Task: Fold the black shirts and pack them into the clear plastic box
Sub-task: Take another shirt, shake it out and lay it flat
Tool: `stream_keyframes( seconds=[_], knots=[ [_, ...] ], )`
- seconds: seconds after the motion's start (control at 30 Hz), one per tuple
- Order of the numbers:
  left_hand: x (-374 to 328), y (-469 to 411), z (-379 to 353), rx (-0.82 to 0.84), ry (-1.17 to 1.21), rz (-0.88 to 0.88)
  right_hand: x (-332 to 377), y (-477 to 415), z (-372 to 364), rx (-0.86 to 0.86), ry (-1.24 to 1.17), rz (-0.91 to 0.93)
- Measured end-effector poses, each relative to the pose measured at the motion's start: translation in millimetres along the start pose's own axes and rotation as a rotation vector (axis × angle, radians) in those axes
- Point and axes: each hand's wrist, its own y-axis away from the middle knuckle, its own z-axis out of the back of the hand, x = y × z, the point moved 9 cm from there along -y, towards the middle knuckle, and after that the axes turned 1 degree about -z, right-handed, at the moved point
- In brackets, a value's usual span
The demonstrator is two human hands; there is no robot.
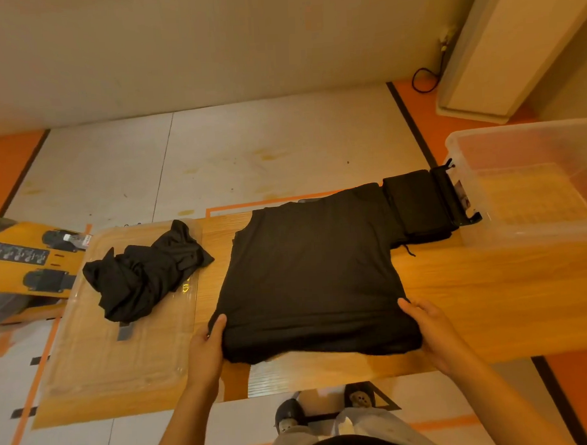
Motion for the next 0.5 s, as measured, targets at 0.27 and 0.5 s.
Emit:
stream_keyframes(
  seconds=[0.27, 0.5],
  knots=[
    [22.6, -0.8, 6.6, 0.223, 0.104, 0.31, 1.5, 17.3, -6.0, 0.154, -0.473, -0.188],
    [25.8, 5.3, 36.0, -0.208, -0.159, -0.032, -28.5, 0.5, 9.8, -0.006, -0.325, -0.035]
  ],
)
